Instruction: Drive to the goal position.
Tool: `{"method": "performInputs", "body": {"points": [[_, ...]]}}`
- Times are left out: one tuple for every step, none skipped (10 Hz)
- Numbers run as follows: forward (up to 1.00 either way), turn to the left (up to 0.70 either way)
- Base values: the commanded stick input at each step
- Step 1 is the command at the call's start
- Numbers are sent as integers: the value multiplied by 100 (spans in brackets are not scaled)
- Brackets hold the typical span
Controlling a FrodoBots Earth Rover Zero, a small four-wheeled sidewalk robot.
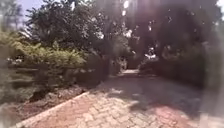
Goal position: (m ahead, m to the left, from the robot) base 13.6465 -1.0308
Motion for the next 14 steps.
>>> {"method": "performInputs", "body": {"points": [[70, 0], [70, 0], [70, 0], [70, 0], [70, 0], [70, 0], [70, 0], [70, 0], [70, 0], [70, -3], [70, -24], [70, -35], [70, -35], [70, -35]]}}
